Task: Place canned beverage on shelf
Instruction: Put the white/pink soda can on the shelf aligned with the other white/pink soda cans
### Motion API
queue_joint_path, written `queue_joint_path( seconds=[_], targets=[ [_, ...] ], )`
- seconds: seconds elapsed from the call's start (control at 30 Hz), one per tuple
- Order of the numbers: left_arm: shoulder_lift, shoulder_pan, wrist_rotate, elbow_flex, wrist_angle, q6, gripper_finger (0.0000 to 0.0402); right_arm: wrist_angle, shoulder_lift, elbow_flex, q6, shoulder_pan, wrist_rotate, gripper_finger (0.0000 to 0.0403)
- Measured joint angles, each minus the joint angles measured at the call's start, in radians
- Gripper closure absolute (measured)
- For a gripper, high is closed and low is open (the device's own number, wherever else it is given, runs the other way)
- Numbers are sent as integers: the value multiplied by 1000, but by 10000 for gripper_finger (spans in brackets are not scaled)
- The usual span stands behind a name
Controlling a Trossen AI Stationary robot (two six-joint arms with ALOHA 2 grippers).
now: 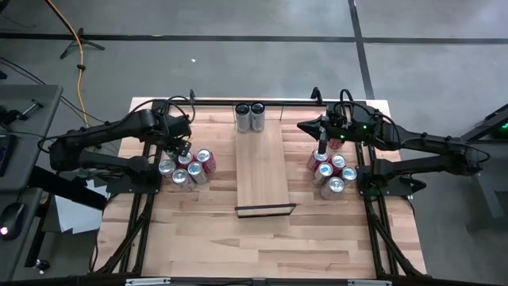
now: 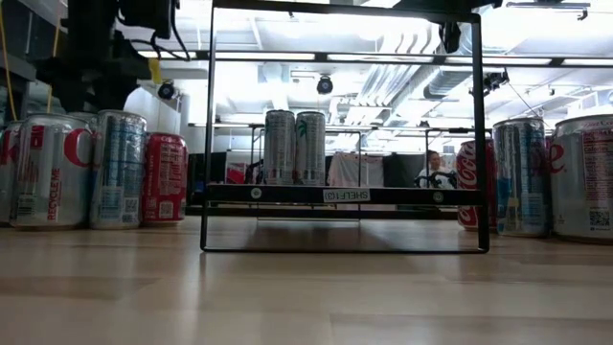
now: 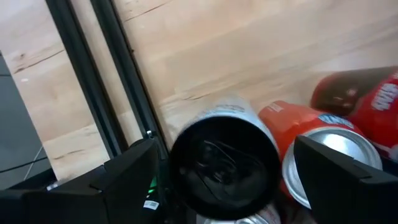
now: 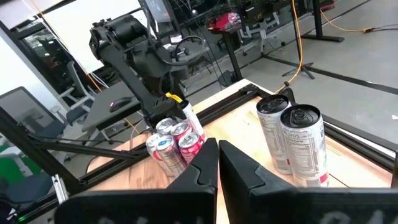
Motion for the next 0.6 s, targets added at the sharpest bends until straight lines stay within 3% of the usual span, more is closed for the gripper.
queue_joint_path(
  seconds=[0.4, 0.6],
  targets=[
    [0, 61, 84, -47, 29, 62, 86, -1, 0, 0, 0, 0, 0, 402],
    [0, 61, 85, -47, 34, 70, 149, -1, 0, 0, 0, 0, 0, 402]
  ],
)
